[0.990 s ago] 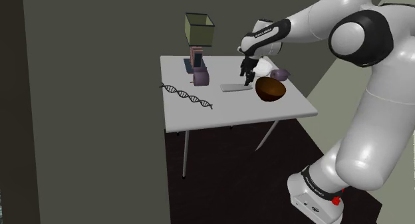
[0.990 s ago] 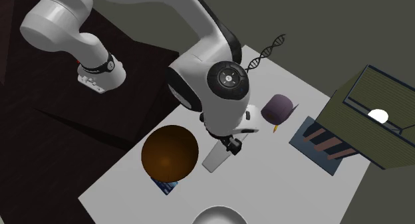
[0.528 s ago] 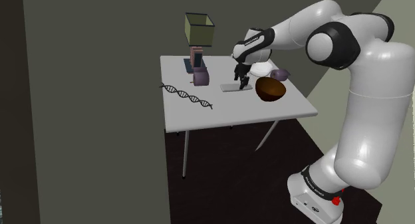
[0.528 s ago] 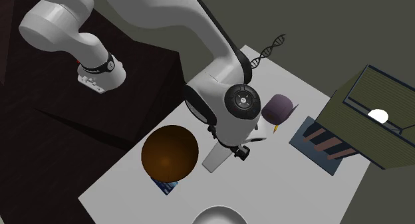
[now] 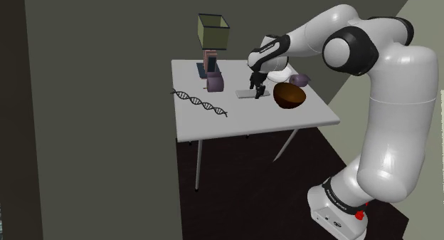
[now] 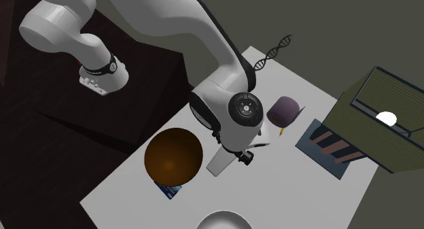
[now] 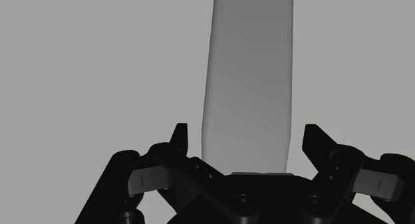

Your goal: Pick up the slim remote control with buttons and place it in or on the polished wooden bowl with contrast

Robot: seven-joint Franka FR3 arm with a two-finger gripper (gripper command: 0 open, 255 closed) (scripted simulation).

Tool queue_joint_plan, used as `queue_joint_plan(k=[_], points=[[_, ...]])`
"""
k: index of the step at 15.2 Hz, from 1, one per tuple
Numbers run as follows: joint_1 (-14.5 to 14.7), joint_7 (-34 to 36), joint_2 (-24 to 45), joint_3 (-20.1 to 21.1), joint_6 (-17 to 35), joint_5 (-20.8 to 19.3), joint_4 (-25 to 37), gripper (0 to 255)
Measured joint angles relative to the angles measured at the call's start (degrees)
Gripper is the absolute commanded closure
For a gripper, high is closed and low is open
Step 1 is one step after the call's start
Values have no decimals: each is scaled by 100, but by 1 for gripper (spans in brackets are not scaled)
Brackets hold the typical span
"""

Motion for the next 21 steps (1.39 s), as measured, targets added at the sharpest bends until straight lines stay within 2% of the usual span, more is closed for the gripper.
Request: queue_joint_plan(k=[2, 3, 13, 21], points=[[0, -1, 1, 1, 4, 1, -2, 0], [0, -1, 1, 1, 4, 1, -2, 255], [-1, -1, 1, 1, 5, 2, -3, 255], [90, 117, -368, -115, -381, -169, 29, 255]])
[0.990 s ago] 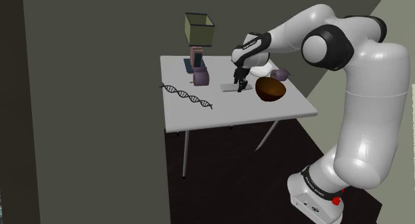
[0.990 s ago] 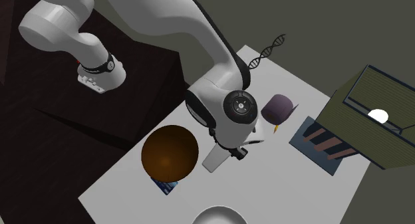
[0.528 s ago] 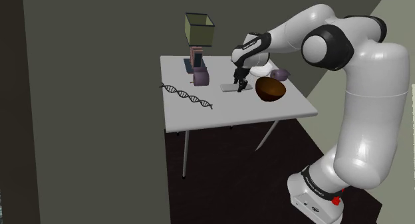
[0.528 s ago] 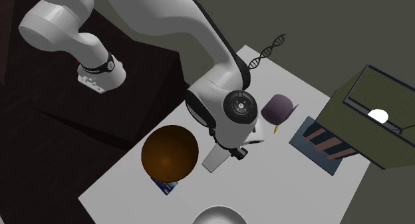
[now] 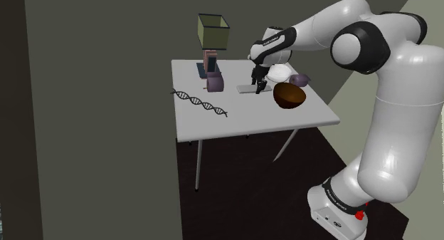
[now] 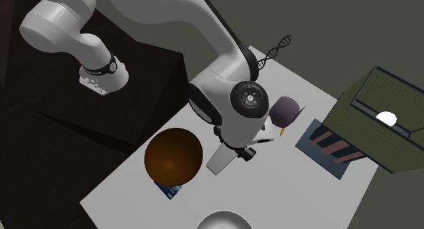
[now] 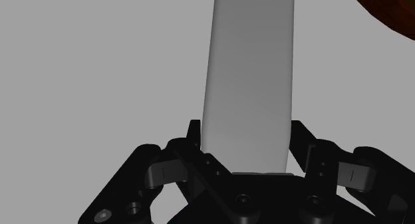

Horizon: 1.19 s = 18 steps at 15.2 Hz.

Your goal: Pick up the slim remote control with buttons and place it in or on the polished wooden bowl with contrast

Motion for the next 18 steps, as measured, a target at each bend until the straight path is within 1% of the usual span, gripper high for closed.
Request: queue_joint_plan(k=[18], points=[[137, 241, -774, -208, -1057, -386, 332, 255]])
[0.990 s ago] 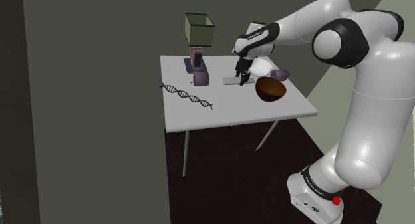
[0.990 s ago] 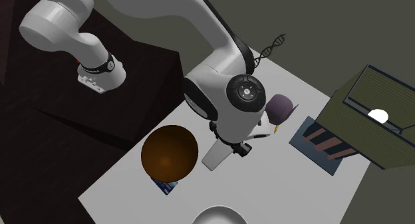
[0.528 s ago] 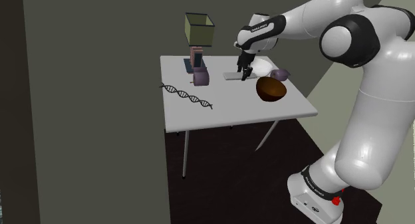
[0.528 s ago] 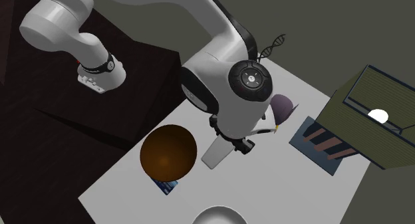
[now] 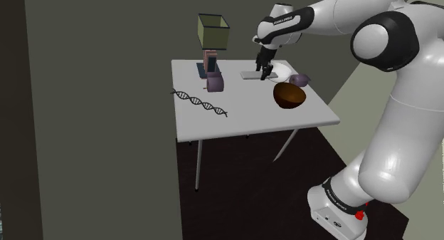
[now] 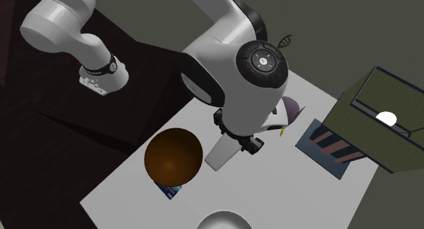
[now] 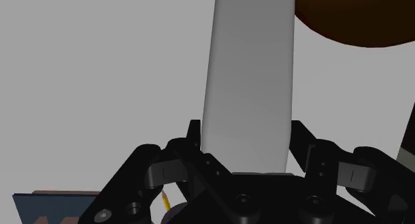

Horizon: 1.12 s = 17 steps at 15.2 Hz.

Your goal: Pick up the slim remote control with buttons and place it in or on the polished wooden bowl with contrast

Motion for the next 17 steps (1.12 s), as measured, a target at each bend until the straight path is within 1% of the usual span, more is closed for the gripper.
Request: queue_joint_plan(k=[7, 9, 14, 17], points=[[28, 78, -212, -45, -453, -112, 257, 255], [17, 21, -432, -99, -405, -187, 2, 255], [-136, -312, -1173, -338, -128, -461, -972, 255], [-245, -489, -1578, -481, -49, -649, -1419, 255]])
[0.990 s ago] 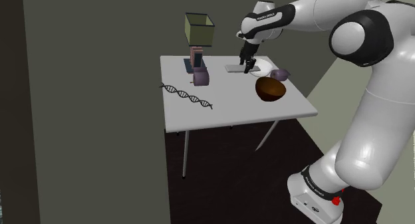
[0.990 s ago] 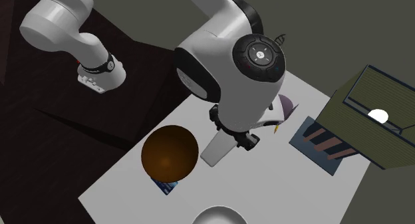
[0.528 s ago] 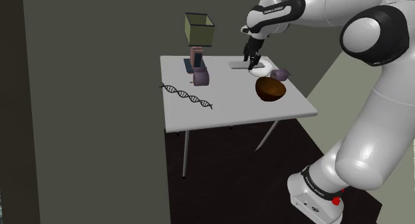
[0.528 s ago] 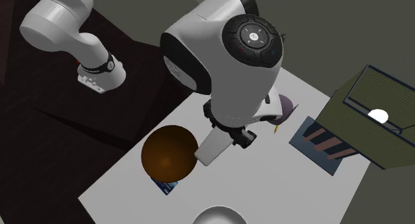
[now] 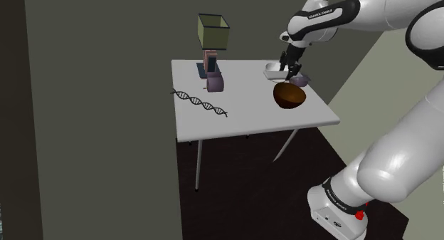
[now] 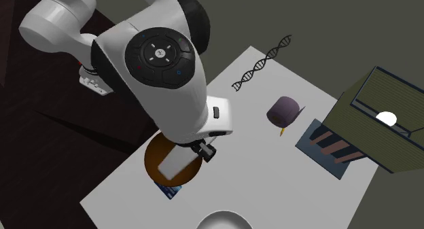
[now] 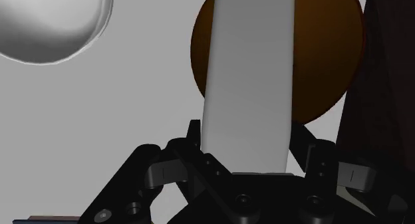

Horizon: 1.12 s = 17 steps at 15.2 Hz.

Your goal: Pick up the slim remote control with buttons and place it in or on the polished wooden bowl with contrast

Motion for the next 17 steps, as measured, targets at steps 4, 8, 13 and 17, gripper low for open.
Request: queue_joint_plan(k=[4, 8, 13, 17], points=[[-189, -240, -578, -209, 105, -310, -619, 255], [-251, -388, -543, -278, 399, -291, -883, 255], [-271, -520, -312, -293, 751, -144, -1038, 255], [-274, -608, -98, -276, 1068, 6, -1171, 255]])
